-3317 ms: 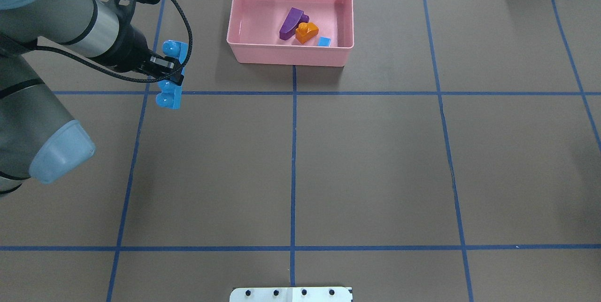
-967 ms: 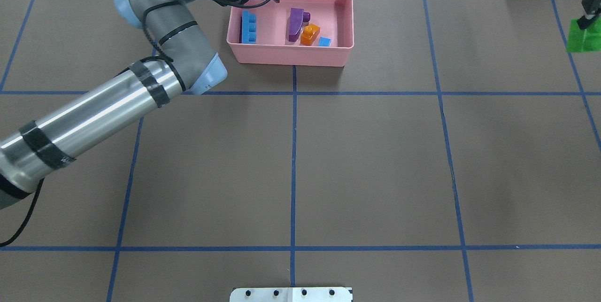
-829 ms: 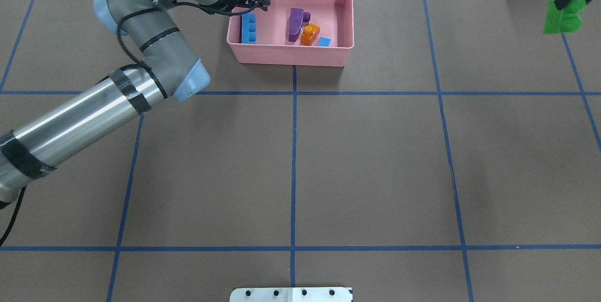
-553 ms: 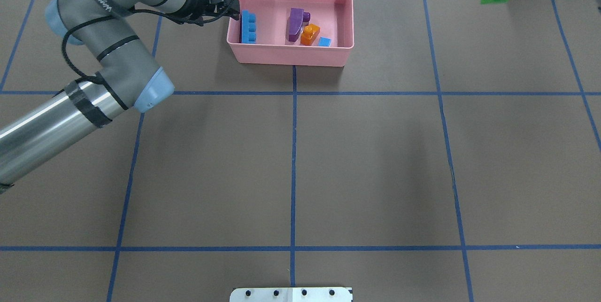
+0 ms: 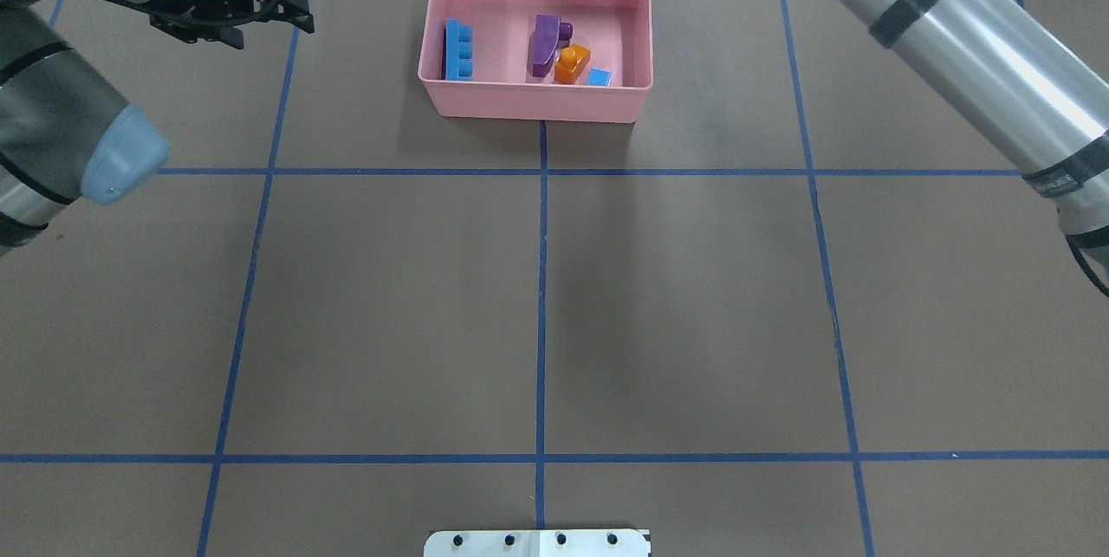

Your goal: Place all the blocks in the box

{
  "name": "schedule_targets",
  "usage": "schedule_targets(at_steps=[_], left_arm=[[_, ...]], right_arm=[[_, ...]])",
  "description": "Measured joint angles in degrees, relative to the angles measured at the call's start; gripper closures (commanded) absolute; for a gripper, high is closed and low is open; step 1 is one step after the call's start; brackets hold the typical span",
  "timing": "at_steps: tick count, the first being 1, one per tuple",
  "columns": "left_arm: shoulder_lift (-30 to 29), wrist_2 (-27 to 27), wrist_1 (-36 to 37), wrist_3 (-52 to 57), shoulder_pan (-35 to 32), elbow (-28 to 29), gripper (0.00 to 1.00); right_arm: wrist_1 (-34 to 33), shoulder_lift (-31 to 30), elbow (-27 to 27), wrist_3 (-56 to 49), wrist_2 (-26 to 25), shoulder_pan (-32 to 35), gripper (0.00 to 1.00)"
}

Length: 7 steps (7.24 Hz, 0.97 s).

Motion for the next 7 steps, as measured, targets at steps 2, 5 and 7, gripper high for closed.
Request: schedule_targets(at_steps=[2,5,7], left_arm=[[5.6,-0.4,0.5,4.3,-2.2,-3.6,0.00],[10.7,0.3,0.5,11.9,-5.1,-5.7,0.00],[14.9,0.5,0.4,19.6,-6.8,-6.6,0.00]], right_arm=[[9.5,5.0,-8.3,7.4,-8.5,-6.7,1.00],[16.2,8.2,-14.3,11.6,-12.2,-9.9,0.00],[14.5,9.1,-13.5,11.8,-11.6,-8.5,0.00]])
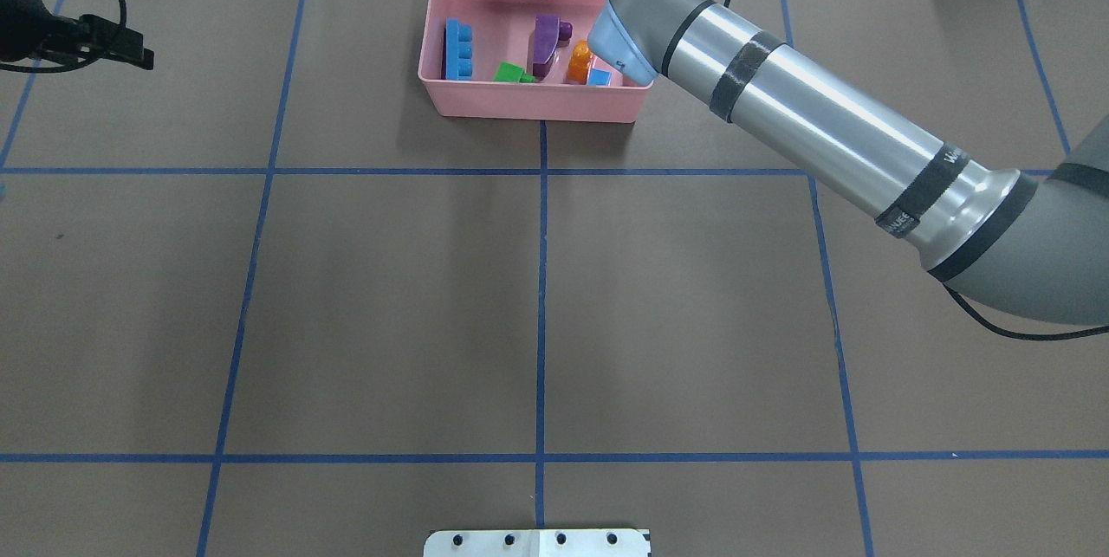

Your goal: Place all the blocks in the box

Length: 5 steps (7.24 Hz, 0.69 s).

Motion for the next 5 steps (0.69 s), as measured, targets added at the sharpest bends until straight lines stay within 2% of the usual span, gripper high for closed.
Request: schedule_targets(at_steps=[2,3,5], left_arm=[[5.3,-0.6,0.1,6.8,-3.2,-1.8,0.00],[7.5,-2.5,0.1,8.5,-5.5,-2.3,0.00],[10.1,-6.9,3.2,19.9,-10.6,-2.0,0.00]], right_arm=[[-11.4,-0.4,5.5,-2.2,5.9,5.9,0.00],[-17.1,-2.6,9.8,-6.4,8.4,9.2,0.00],[-22.2,-12.0,18.7,-16.4,9.9,14.0,0.00]])
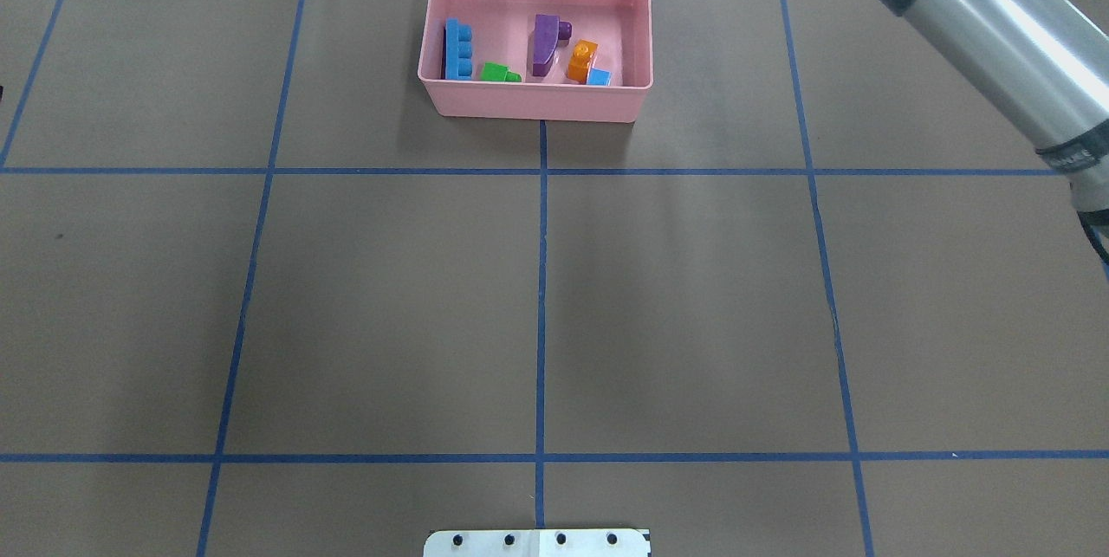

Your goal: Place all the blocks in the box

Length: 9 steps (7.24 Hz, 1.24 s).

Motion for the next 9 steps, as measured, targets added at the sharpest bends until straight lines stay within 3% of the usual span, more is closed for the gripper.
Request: schedule_targets(at_steps=[3,7,9], left_arm=[[1.9,-0.7,6.5,13.2,-5.3,-0.2,0.00],[7.0,-0.5,4.6,14.2,-7.2,0.9,0.00],[8.6,-0.7,4.8,14.4,-7.8,3.0,0.00]], right_arm=[[-0.1,-17.3,9.3,-15.2,3.7,6.8,0.00],[3.7,-36.2,13.9,-22.3,2.7,10.2,0.00],[4.3,-44.4,17.2,-29.3,4.3,16.1,0.00]])
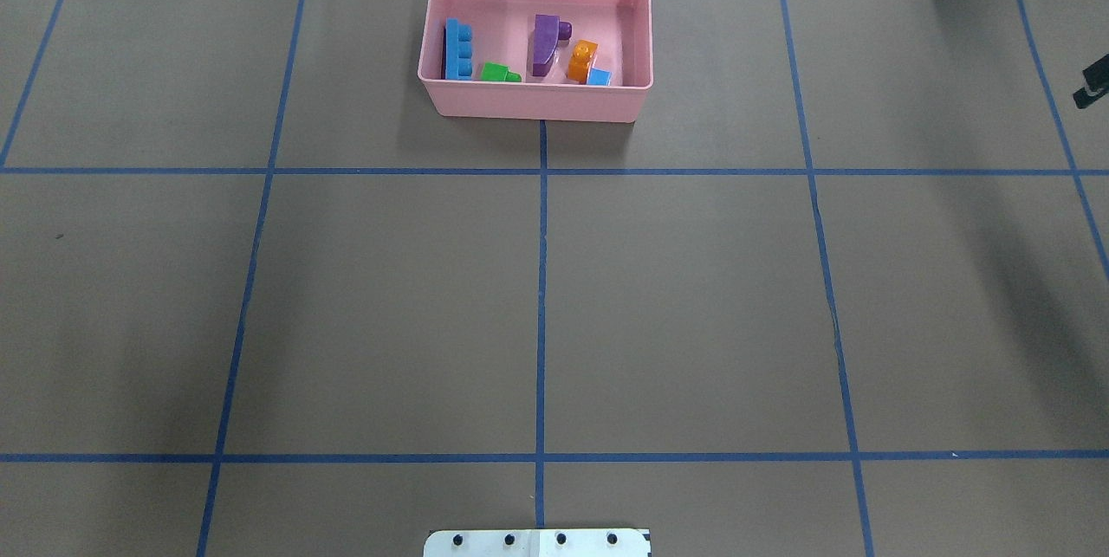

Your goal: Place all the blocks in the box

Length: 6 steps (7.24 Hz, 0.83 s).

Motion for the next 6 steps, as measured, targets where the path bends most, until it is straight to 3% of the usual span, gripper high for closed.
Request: schedule_targets(at_steps=[2,6], left_arm=[[-0.1,-0.3,1.7,0.1,-1.5,2.2,0.00],[-1.1,-2.4,9.1,7.0,-4.9,2.6,0.00]], right_arm=[[0.2,-6.8,3.7,-6.0,4.8,5.2,0.00],[0.2,-15.3,9.8,-10.0,6.1,8.6,0.00]])
